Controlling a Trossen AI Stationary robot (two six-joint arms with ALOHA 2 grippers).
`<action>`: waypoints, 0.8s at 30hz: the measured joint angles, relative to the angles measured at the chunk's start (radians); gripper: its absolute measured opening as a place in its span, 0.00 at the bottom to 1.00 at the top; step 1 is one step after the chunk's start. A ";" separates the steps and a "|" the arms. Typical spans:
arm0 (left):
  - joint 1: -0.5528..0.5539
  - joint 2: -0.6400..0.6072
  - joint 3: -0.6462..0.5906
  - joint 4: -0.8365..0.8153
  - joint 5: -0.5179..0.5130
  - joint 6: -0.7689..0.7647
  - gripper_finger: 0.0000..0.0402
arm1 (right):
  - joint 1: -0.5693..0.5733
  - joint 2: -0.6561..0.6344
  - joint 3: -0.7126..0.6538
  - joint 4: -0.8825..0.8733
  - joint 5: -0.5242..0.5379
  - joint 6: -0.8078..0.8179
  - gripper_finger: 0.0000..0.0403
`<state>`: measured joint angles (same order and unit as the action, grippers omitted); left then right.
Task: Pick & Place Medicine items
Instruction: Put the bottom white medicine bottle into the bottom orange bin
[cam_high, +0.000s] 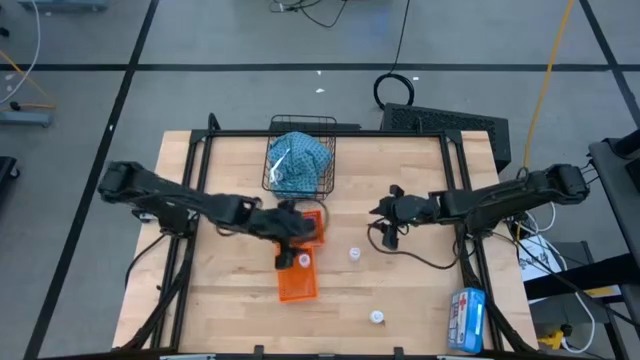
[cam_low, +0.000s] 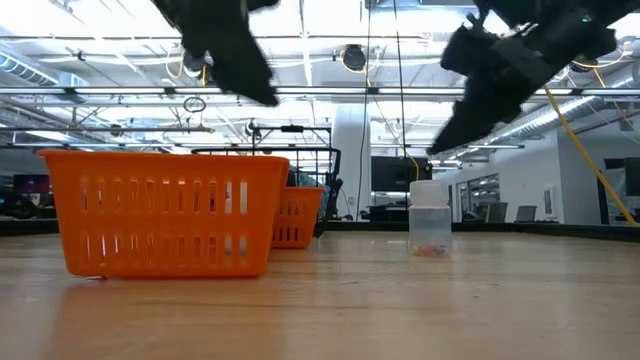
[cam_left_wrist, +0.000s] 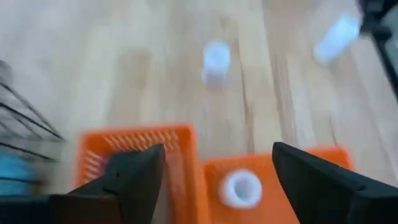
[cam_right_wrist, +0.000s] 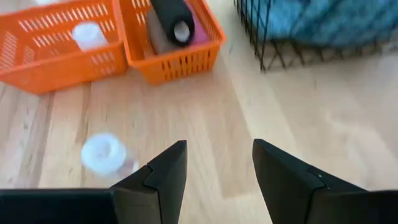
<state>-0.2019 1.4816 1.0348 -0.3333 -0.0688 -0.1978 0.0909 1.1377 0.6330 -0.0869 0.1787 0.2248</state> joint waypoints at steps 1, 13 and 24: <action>-0.003 -0.035 -0.015 0.017 -0.025 0.015 0.77 | 0.007 -0.013 -0.011 -0.020 0.000 0.020 0.42; -0.005 -0.394 -0.339 0.338 -0.297 0.021 0.77 | 0.125 -0.003 -0.346 0.429 -0.105 0.183 0.42; 0.037 -0.398 -0.371 0.457 -0.305 0.066 0.77 | 0.202 0.277 -0.348 0.733 -0.101 0.224 0.42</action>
<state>-0.1649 1.0831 0.6636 0.1240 -0.3737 -0.1315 0.2933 1.4150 0.2850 0.6457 0.0775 0.4487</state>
